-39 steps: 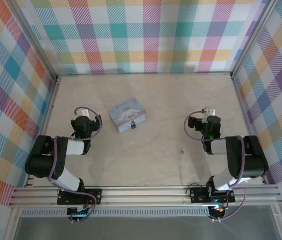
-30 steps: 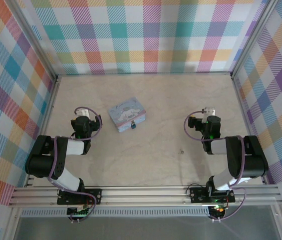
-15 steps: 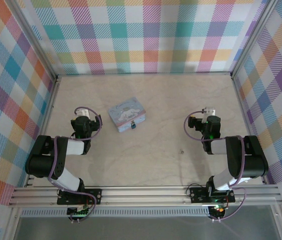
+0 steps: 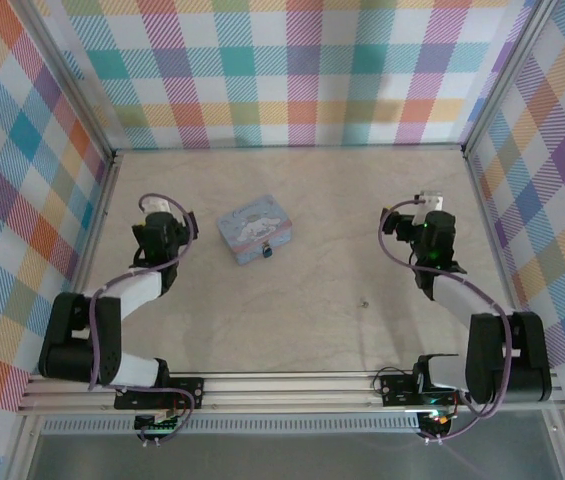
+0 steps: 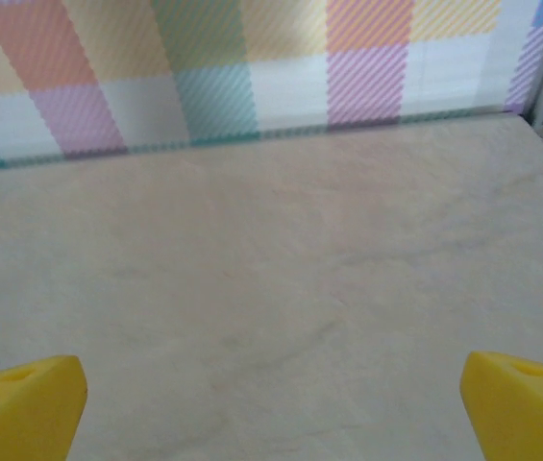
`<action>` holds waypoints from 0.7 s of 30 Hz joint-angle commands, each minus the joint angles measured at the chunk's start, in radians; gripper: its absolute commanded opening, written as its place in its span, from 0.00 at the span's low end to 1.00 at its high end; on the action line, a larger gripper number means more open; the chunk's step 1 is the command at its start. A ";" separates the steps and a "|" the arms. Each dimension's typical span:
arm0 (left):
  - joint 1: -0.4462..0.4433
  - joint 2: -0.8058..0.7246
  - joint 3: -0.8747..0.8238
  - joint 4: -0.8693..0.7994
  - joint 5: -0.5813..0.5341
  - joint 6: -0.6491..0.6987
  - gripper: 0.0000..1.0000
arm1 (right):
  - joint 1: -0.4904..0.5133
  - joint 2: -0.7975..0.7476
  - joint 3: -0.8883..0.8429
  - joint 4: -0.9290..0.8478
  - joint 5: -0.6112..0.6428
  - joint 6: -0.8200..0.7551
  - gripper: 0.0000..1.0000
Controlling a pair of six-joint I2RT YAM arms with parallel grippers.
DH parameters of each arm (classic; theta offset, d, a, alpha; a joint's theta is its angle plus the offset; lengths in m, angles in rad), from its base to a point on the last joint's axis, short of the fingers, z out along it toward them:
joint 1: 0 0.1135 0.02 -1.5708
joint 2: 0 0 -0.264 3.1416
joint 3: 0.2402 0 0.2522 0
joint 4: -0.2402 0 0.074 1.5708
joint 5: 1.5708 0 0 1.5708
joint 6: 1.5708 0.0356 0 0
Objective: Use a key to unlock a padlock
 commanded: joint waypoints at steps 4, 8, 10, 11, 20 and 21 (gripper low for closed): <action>0.022 -0.096 0.166 -0.412 0.067 -0.380 1.00 | -0.008 -0.033 0.174 -0.340 -0.181 0.403 1.00; 0.032 -0.049 0.237 -0.514 0.354 -0.432 1.00 | -0.028 0.094 0.260 -0.330 -0.483 0.492 1.00; 0.031 -0.029 0.236 -0.521 0.447 -0.478 0.97 | -0.022 0.163 0.301 -0.316 -0.585 0.513 0.97; 0.028 -0.021 0.222 -0.500 0.500 -0.509 0.95 | -0.011 0.192 0.324 -0.328 -0.603 0.517 0.97; -0.065 0.062 0.140 -0.330 0.629 -0.654 0.91 | 0.158 0.428 0.483 -0.406 -0.638 0.494 0.81; -0.078 0.076 0.139 -0.315 0.636 -0.661 0.90 | 0.176 0.451 0.499 -0.408 -0.635 0.493 0.81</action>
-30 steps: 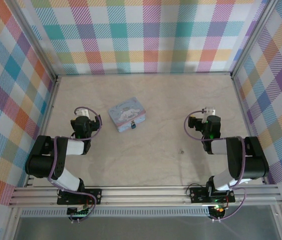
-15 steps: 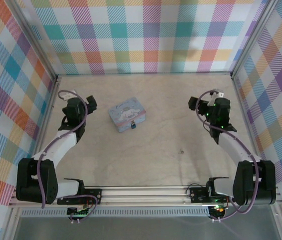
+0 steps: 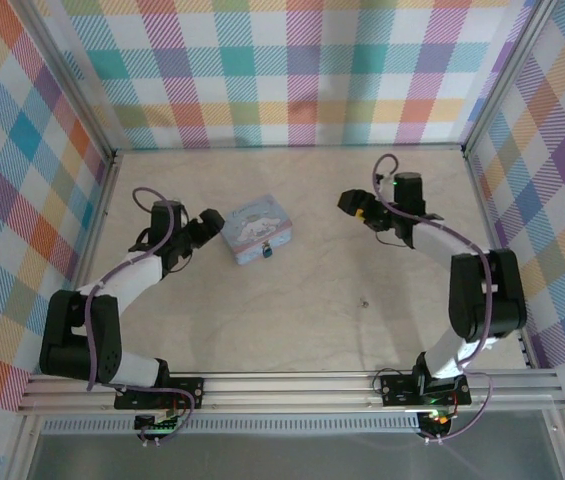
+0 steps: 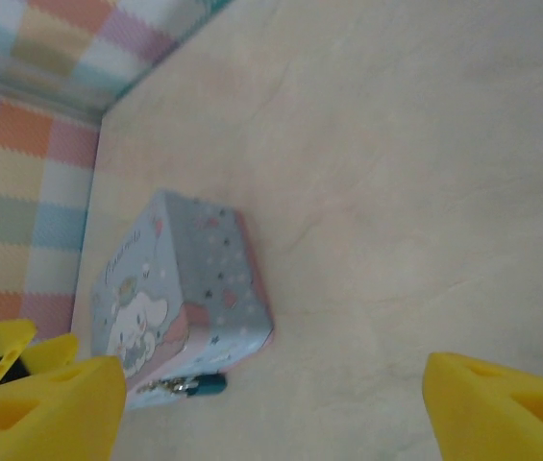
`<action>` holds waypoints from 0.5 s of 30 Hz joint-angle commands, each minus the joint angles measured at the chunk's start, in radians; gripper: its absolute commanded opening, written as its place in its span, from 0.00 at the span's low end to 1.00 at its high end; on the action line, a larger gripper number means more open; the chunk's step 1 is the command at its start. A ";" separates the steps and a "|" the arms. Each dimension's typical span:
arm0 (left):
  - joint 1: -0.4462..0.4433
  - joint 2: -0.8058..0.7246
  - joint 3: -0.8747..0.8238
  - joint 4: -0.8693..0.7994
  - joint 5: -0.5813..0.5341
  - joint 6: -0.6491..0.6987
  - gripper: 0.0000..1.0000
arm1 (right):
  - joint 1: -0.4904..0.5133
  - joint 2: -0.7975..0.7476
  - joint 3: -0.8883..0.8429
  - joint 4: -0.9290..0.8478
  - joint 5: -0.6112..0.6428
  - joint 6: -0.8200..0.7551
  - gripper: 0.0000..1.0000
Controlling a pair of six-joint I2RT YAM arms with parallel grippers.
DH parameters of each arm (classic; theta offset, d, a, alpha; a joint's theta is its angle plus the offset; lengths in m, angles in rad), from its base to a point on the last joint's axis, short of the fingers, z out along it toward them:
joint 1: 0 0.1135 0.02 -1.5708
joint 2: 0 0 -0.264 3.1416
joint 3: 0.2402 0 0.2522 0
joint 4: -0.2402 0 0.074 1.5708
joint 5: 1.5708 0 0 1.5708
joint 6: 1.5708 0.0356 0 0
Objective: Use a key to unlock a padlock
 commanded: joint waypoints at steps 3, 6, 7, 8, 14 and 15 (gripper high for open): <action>-0.068 0.063 0.003 0.089 0.072 -0.077 0.88 | 0.091 0.110 0.108 -0.036 -0.032 0.000 0.79; -0.090 0.078 0.000 0.119 0.061 -0.090 0.86 | 0.133 0.181 0.180 -0.055 -0.031 -0.005 0.77; -0.097 0.082 0.004 0.121 0.057 -0.089 0.86 | 0.145 0.205 0.208 -0.067 -0.032 -0.009 0.77; -0.102 0.088 0.011 0.120 0.055 -0.089 0.86 | 0.156 0.228 0.236 -0.077 -0.034 -0.013 0.75; -0.137 0.145 0.064 0.120 0.060 -0.080 0.83 | 0.211 0.368 0.403 -0.144 -0.054 -0.029 0.65; -0.142 0.152 0.069 0.120 0.060 -0.082 0.82 | 0.214 0.383 0.421 -0.153 -0.058 -0.031 0.64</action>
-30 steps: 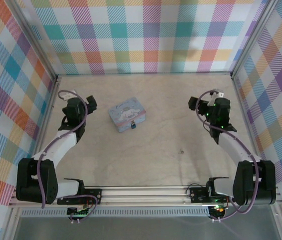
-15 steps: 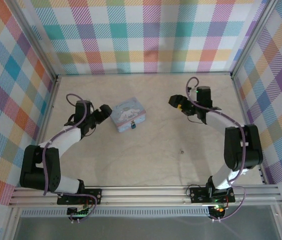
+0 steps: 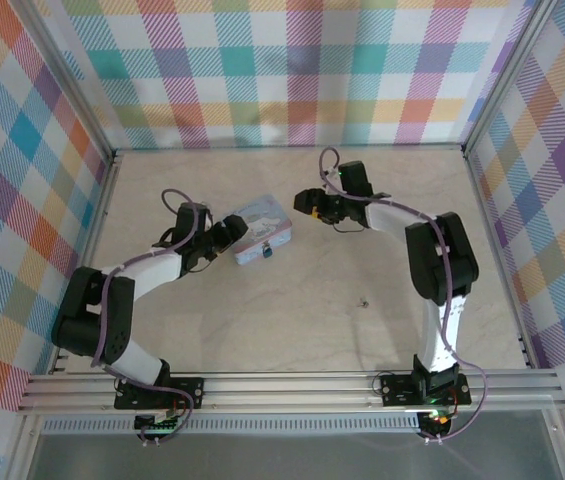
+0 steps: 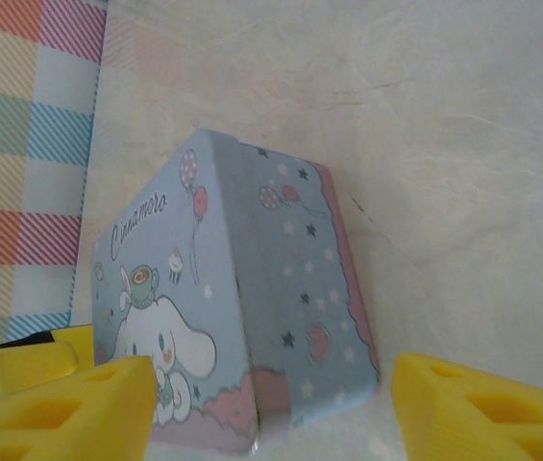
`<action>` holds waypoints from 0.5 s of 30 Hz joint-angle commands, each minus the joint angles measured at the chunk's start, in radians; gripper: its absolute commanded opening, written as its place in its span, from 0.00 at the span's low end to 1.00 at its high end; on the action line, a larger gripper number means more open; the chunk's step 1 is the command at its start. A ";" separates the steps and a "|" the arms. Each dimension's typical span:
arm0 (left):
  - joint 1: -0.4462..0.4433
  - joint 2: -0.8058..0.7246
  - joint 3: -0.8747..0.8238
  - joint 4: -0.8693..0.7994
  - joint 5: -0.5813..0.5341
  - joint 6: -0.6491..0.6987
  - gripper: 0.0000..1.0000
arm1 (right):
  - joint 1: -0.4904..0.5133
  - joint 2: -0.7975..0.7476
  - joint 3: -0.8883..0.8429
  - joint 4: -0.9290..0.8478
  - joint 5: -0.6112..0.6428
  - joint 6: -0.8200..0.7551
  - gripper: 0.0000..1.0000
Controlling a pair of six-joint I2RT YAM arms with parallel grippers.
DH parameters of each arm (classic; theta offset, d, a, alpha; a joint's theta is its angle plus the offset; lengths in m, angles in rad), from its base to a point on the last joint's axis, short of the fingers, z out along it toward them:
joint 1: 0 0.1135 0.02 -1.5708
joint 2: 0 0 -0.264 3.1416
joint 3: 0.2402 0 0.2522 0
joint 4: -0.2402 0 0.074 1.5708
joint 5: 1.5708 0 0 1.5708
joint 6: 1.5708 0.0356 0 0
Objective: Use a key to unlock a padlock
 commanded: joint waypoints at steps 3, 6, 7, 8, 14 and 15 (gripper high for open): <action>-0.031 0.045 0.057 0.031 0.019 -0.004 0.81 | 0.027 0.073 0.107 -0.077 -0.044 -0.031 0.60; -0.042 0.064 0.073 0.030 0.023 -0.002 0.80 | 0.032 0.086 0.121 -0.089 -0.064 -0.038 0.58; -0.048 0.071 0.080 0.030 0.026 -0.002 0.80 | 0.032 0.084 0.118 -0.093 -0.070 -0.042 0.57; -0.051 0.077 0.088 0.027 0.032 0.001 0.80 | 0.032 0.077 0.112 -0.093 -0.075 -0.048 0.56; -0.084 0.115 0.140 0.013 0.052 0.016 0.80 | 0.032 -0.007 0.004 -0.088 -0.071 -0.075 0.56; -0.090 0.119 0.147 0.009 0.053 0.019 0.80 | 0.031 -0.023 -0.018 -0.085 -0.065 -0.079 0.56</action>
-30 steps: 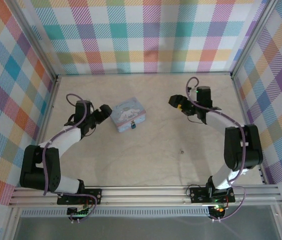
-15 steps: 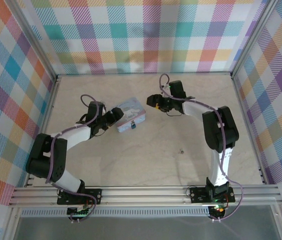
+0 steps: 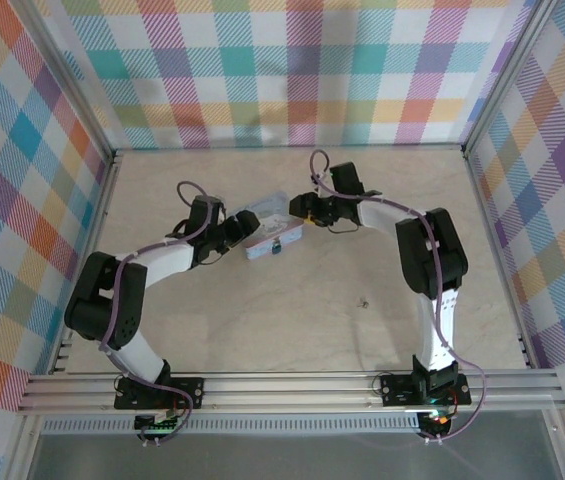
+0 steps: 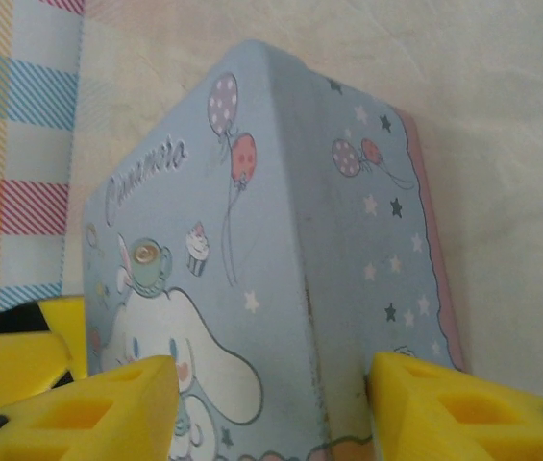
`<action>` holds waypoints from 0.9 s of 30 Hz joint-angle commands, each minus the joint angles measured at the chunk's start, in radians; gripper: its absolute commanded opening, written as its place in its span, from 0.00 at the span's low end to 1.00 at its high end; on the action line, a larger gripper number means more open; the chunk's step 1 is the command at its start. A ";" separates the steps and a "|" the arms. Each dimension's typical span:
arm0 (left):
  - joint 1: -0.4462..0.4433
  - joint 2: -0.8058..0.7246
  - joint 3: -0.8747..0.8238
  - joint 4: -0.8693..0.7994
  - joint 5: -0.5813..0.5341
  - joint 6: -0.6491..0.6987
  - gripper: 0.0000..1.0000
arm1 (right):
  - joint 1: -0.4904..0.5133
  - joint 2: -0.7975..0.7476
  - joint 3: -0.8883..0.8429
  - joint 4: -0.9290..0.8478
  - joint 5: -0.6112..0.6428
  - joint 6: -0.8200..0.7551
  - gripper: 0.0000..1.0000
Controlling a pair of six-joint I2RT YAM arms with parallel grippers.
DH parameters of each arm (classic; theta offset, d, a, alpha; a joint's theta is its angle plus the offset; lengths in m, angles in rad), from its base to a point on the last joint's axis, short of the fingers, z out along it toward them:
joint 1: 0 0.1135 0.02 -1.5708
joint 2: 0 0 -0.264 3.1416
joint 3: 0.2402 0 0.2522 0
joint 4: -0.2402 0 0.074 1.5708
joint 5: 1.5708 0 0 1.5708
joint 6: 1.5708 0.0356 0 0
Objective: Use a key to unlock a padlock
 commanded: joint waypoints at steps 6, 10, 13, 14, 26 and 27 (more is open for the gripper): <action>-0.080 0.041 0.085 -0.001 0.065 0.030 0.80 | 0.008 -0.193 -0.217 0.019 -0.009 -0.038 0.56; -0.118 0.049 0.084 0.015 0.072 0.019 0.80 | 0.007 -0.282 -0.316 0.034 0.025 -0.037 0.56; -0.147 0.057 0.079 0.032 0.077 0.003 0.80 | -0.003 -0.341 -0.379 0.042 0.049 -0.032 0.58; -0.157 0.059 0.080 0.036 0.077 -0.001 0.80 | -0.005 -0.356 -0.394 0.043 0.059 -0.033 0.58; -0.203 0.081 0.085 0.059 0.065 -0.018 0.82 | -0.023 -0.447 -0.485 0.029 0.127 -0.024 0.62; -0.203 0.075 0.085 0.050 0.056 -0.016 0.83 | -0.025 -0.453 -0.485 0.024 0.137 -0.025 0.63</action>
